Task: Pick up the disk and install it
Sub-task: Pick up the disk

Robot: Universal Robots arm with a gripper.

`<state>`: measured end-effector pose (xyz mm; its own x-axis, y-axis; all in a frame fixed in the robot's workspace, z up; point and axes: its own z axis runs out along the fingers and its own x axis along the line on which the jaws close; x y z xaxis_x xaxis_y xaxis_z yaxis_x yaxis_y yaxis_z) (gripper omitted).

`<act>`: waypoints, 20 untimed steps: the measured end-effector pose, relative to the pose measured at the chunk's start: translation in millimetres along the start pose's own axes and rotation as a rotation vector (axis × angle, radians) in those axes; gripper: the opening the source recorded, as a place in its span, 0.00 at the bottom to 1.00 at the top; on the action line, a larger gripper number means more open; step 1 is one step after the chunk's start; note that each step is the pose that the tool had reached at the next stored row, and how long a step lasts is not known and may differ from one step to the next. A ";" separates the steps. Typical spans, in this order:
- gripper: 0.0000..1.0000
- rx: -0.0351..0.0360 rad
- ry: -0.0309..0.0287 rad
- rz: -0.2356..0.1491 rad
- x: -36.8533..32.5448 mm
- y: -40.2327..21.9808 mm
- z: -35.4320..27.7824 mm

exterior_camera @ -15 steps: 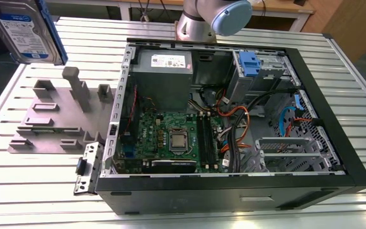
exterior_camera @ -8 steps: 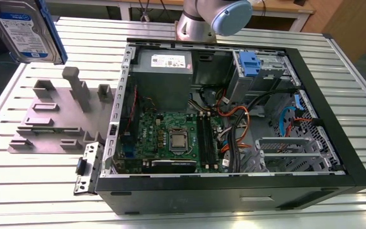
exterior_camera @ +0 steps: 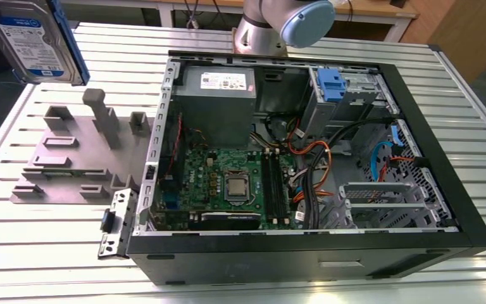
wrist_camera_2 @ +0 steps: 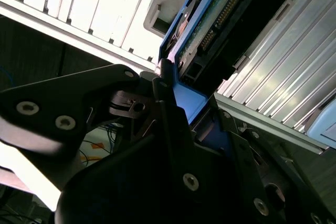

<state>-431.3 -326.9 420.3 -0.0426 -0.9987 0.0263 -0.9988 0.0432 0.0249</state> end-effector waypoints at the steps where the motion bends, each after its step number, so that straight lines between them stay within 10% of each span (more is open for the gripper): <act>1: 0.36 0.0000 0.0000 0.000 0.0 0.0 0.0; 20: 0.36 0.0001 0.0000 0.000 0.0 -0.6 0.0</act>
<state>-430.7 -326.9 420.2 -0.0426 -0.9987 0.0263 -0.9988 0.0433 0.0249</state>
